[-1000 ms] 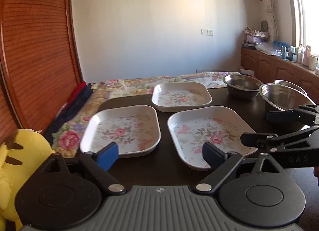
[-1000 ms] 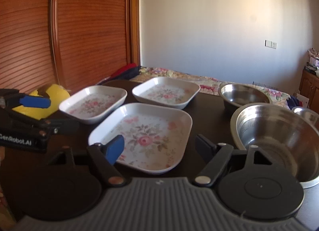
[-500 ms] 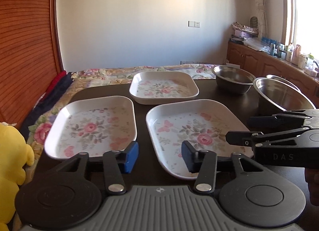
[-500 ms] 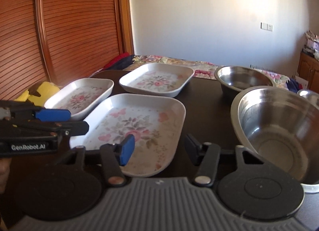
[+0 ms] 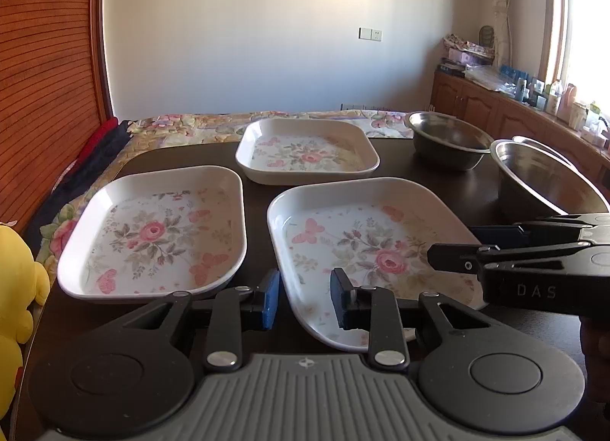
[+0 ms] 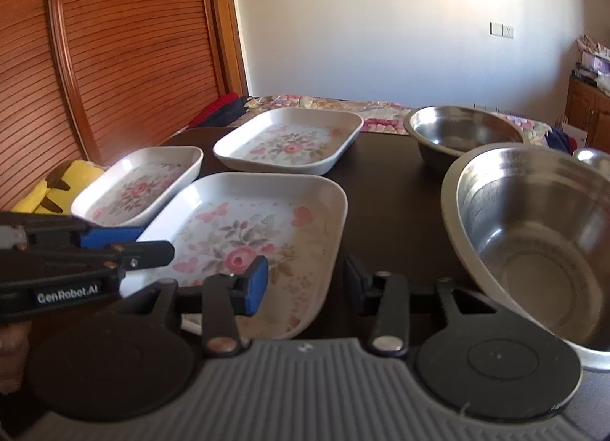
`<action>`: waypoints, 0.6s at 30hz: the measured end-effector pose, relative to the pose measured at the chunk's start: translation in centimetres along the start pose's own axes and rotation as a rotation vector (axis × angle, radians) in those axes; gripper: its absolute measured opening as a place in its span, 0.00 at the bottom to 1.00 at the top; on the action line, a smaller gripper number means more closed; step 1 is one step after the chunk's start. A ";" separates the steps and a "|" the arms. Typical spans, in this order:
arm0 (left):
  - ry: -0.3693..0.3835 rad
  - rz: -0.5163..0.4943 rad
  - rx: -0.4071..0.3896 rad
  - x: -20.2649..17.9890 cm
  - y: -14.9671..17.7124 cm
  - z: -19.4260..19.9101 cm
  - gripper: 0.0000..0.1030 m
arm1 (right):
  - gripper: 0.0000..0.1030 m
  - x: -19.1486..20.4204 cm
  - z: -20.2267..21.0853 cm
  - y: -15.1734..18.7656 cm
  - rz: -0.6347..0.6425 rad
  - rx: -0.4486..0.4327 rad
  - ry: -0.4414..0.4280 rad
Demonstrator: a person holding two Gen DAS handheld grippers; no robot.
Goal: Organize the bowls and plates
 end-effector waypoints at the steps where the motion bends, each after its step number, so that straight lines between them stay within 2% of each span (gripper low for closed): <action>1: -0.002 0.000 0.001 0.0 0.0 -0.1 0.29 | 0.36 -0.1 -0.1 0.0 -0.006 0.000 -0.003; 8: -0.009 0.007 0.012 0.1 0.0 -0.6 0.20 | 0.28 -0.9 -0.5 -0.2 -0.062 -0.003 -0.012; 18: -0.007 0.028 0.023 0.2 0.1 -0.3 0.16 | 0.23 -1.4 -0.1 0.0 -0.090 -0.014 -0.028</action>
Point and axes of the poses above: each gripper's, at about its wrist camera, not at the fingertips, and z roughly against the way its jaws point, x to its left, y to its underside, the point moved 1 cm from there along -z, roughly the way its jaws point, and after that the axes turned 7 degrees about -y, right-handed, at the moved point
